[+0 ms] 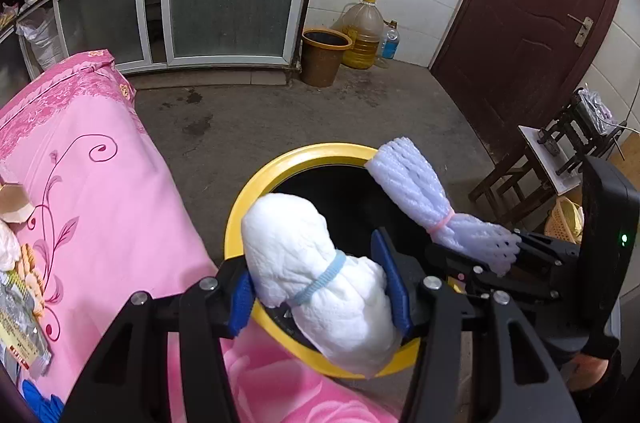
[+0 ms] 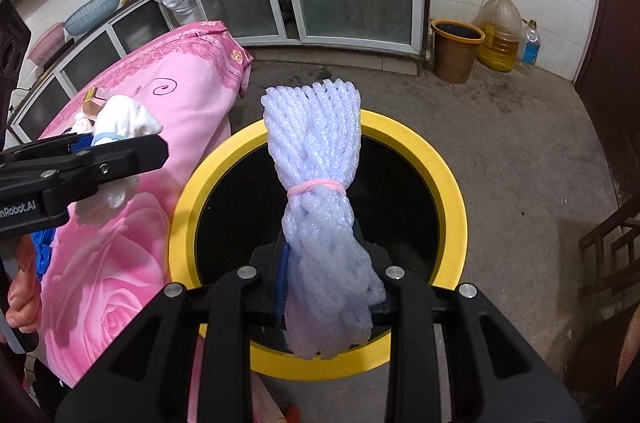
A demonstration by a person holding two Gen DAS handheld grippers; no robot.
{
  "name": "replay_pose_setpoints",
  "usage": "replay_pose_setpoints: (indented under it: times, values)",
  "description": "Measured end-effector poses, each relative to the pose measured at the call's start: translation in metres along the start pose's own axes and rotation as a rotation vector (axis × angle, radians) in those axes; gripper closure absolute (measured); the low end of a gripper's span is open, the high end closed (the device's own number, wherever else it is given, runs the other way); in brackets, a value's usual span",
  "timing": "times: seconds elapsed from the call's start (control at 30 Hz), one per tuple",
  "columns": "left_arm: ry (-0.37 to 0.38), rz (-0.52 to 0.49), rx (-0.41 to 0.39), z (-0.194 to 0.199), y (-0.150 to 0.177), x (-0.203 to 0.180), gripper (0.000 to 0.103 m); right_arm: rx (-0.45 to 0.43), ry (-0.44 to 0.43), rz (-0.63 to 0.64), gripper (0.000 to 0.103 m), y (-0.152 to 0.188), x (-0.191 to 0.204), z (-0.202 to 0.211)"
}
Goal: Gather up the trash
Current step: 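Carry diaper and mesh bundle over the bin and open both tools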
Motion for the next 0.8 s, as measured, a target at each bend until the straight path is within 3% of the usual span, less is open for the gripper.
replay_pose_setpoints:
  times: [0.23,0.33,0.4,0.47,0.53,0.67,0.8]
  values:
    - [0.006,0.005,0.003,-0.007,-0.005,-0.004,0.052,0.005,0.003,-0.01,0.077,-0.001,-0.001,-0.004]
    - [0.014,0.013,0.01,-0.009,-0.005,-0.003,0.046,0.008,-0.004,-0.026,0.072,-0.001,-0.003,-0.003]
    - [0.023,0.035,0.001,-0.006,-0.004,-0.001,0.023,0.018,0.002,-0.049,0.061,-0.001,-0.008,-0.004]
    - [0.021,0.05,-0.019,-0.004,-0.006,0.001,0.016,0.016,0.013,-0.065,0.053,0.0,-0.013,-0.003]
    - [0.011,0.065,-0.023,-0.002,-0.006,0.004,0.009,0.017,0.02,-0.075,0.053,0.002,-0.018,-0.002]
    - [-0.004,0.12,-0.053,0.012,-0.004,0.017,0.008,0.012,0.042,-0.08,0.053,0.009,-0.023,0.006]
    - [-0.059,0.106,-0.13,0.047,0.005,0.025,0.008,-0.011,0.048,-0.077,0.053,0.02,-0.024,0.021]
Point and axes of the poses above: each gripper's, at about its wrist camera, not at the fingertips, and z roughly against the way its jaws point, x to its left, y to its underside, the point moved 4 cm from there along -z, roughly the way its jaws point
